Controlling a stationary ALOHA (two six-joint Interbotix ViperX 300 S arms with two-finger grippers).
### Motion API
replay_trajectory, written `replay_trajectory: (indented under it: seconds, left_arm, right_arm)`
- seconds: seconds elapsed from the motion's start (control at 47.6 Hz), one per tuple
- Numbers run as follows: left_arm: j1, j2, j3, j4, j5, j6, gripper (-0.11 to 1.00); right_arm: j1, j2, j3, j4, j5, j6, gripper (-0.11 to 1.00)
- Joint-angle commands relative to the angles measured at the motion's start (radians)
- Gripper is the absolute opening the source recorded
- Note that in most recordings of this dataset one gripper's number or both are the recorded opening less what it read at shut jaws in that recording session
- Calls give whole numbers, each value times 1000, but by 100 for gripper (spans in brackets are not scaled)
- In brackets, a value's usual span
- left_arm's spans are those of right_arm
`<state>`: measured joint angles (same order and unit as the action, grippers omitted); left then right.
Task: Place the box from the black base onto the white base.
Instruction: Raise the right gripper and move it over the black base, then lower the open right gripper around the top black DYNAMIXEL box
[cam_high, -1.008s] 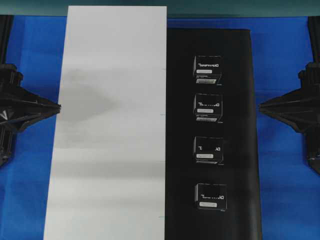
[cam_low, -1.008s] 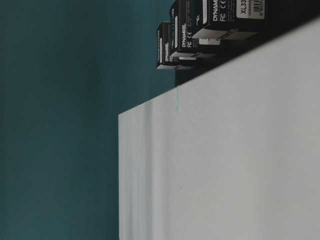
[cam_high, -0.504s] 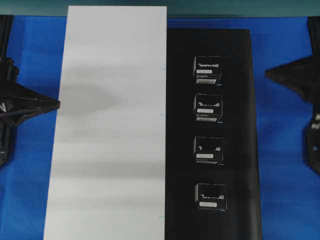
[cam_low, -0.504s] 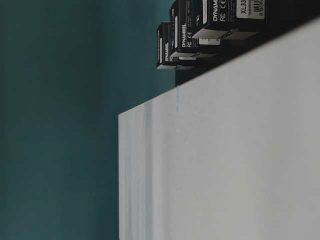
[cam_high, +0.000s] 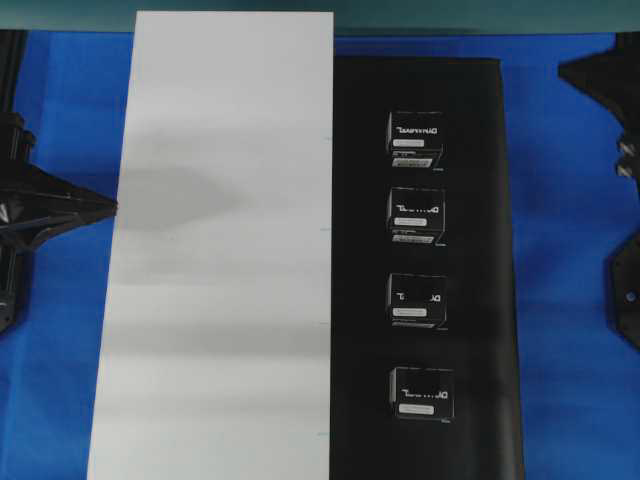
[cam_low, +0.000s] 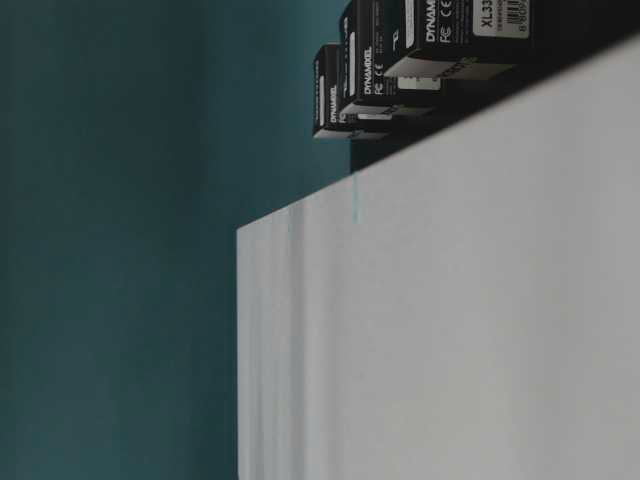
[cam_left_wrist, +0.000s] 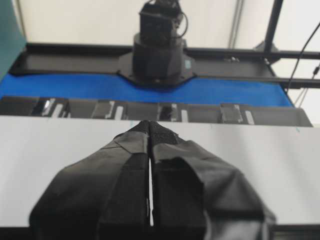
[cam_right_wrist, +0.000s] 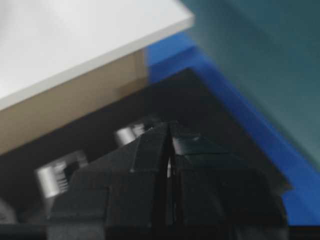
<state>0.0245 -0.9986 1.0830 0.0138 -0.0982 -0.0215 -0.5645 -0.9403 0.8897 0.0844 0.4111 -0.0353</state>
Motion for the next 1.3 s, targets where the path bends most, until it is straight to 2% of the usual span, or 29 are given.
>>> replay_trajectory:
  seconds: [0.0,0.168,0.357,0.483,0.609,0.756,0.84,0.903,1.008,1.092,1.197,1.239,1.282]
  left_arm:
    - [14,3,-26,2,-8,3,-3]
    - [28,0,-26,2,-9,6,-3]
    - [28,-11,-28,3,-9,2,-3]
    - [28,-15,-29,2,-6,2,-3]
    - [28,-17,-29,2,-3,0,-3]
    - [28,-17,-29,2,-3,0,-3]
    - [28,-17,-29,2,-3,0,-3]
    - [28,-17,-29,3,-2,0,-3]
    - [28,-17,-28,2,-2,0,-3]
    - [28,-18,-29,2,-3,0,-3]
    - [28,-18,-29,2,-2,-3,-3]
    - [28,-18,-29,2,-3,-3,-3]
    - [28,-18,-29,2,-3,-3,-3]
  right_arm:
    - [-58,60,-34,-3,-6,-29,4]
    - [-101,198,-51,18,-48,-106,5]
    - [-103,331,-101,40,-43,-124,6]
    - [-114,365,-132,114,-43,-130,8]
    - [-129,364,-137,202,-51,-175,10]
    - [-104,364,-140,374,-37,-261,10]
    - [-95,360,-140,479,0,-348,10]
    - [-106,360,-141,584,52,-446,10]
    - [-160,365,-143,749,143,-600,10]
    - [-241,370,-141,876,236,-744,10]
    - [-348,383,-137,996,348,-877,10]
    - [-393,394,-132,1035,385,-939,10]
    - [-413,403,-124,1055,408,-994,10]
